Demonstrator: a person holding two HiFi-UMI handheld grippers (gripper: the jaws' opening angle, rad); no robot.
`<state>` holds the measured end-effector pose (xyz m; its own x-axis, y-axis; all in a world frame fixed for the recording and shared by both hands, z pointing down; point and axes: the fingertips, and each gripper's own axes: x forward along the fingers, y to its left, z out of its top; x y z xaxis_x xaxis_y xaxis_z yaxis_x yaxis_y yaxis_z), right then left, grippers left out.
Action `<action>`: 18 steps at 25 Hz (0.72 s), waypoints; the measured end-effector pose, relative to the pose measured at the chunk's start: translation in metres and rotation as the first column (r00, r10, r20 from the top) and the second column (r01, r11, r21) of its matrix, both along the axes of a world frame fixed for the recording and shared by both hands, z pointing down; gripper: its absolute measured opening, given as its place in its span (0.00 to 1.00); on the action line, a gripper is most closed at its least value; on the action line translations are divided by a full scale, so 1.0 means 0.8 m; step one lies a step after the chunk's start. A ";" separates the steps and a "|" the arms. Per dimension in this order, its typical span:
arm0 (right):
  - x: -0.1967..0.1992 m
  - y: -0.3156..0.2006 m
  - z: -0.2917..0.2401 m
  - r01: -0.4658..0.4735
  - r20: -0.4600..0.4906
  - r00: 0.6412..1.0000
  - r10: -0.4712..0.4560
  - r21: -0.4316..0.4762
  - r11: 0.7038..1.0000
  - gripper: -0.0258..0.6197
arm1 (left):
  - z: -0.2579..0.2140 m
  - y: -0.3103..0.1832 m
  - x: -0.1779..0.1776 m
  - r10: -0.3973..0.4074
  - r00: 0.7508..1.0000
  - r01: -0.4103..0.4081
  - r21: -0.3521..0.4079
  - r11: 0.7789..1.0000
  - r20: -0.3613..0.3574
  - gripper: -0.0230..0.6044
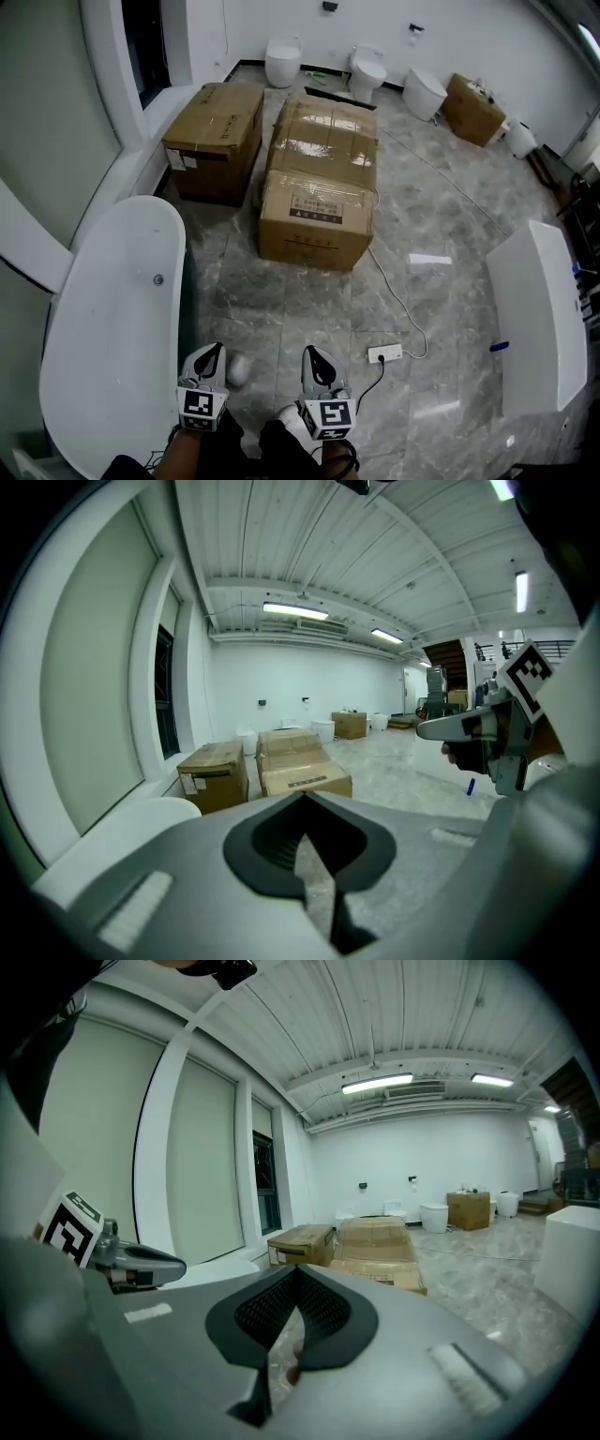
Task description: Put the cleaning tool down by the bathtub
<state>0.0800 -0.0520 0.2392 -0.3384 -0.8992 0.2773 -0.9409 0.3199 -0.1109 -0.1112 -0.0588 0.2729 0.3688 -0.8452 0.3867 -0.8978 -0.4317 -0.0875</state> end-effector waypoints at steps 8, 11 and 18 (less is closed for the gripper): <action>0.021 -0.002 -0.052 -0.009 0.015 1.000 0.008 0.066 0.998 0.06 | -0.062 0.000 0.007 0.012 1.000 -0.011 0.073 0.997 -0.016 0.04; 0.035 -0.002 -0.069 -0.022 0.012 1.000 0.021 0.083 0.996 0.06 | -0.080 0.005 0.007 0.014 1.000 -0.013 0.100 0.995 -0.012 0.04; 0.038 0.004 -0.101 0.014 -0.006 1.000 -0.013 0.131 0.991 0.06 | -0.117 0.007 0.011 -0.003 1.000 0.008 0.165 0.986 -0.028 0.04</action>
